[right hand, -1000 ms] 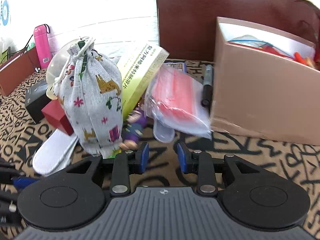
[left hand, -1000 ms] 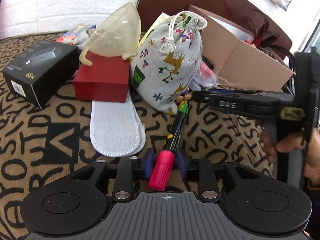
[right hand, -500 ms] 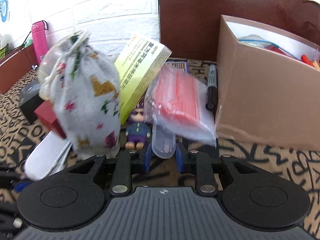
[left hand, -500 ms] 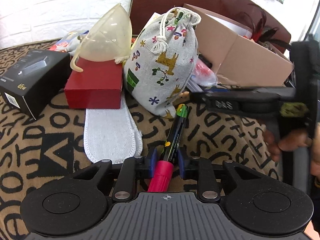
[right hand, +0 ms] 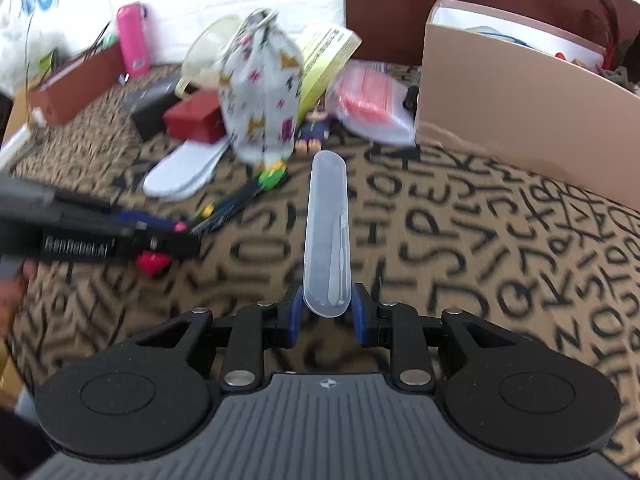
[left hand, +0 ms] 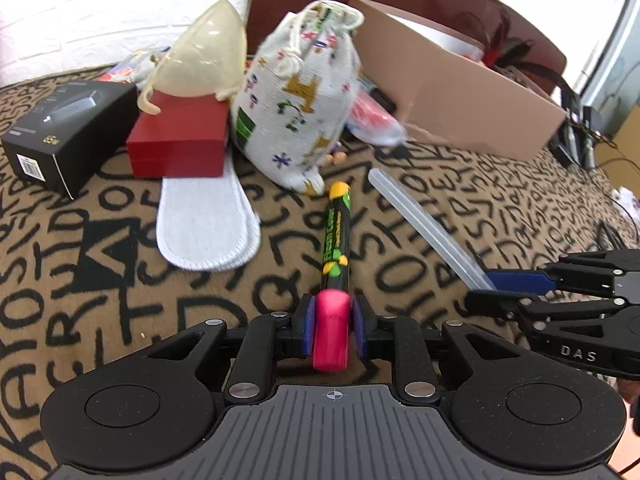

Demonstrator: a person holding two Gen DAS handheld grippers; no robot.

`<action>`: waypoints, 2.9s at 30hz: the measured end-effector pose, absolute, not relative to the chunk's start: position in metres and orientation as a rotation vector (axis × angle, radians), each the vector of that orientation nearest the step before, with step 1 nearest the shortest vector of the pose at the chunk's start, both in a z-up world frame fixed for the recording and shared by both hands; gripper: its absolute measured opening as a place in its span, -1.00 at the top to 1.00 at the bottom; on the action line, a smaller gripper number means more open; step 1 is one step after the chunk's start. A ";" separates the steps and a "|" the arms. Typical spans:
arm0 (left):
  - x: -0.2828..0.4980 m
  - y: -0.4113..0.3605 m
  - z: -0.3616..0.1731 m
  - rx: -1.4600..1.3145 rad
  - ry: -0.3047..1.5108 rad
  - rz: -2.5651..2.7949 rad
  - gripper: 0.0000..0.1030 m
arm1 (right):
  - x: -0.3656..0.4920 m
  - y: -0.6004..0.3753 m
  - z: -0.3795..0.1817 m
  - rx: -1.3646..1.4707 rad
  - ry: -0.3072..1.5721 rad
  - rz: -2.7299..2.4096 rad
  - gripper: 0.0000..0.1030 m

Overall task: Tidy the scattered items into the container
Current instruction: 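Lift the marker with the left tool while the right tool grasps the clear plastic tube, then carry the marker and plastic tube over the cardboard box with both tools, then open both tools to drop the marker and tube into the box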

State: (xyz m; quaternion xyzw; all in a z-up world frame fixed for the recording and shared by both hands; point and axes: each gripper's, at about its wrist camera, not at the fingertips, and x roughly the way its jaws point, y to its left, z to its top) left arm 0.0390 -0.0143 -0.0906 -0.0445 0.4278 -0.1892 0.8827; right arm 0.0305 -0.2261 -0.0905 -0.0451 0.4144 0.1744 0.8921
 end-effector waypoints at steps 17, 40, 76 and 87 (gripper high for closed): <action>0.072 -0.033 -0.093 -0.055 0.885 -0.383 0.66 | 0.070 -0.208 -0.098 -0.106 0.824 0.344 0.30; 0.064 -0.054 -0.046 -0.125 0.767 -0.468 0.76 | 0.053 -0.250 -0.060 0.167 0.702 0.378 0.41; 0.333 -0.194 0.012 -0.160 0.665 -0.404 -0.53 | 0.261 -0.381 -0.011 0.213 0.549 0.078 -0.08; 0.303 -0.189 0.012 -0.119 0.636 -0.439 -0.91 | 0.228 -0.372 -0.012 0.152 0.494 0.041 -0.84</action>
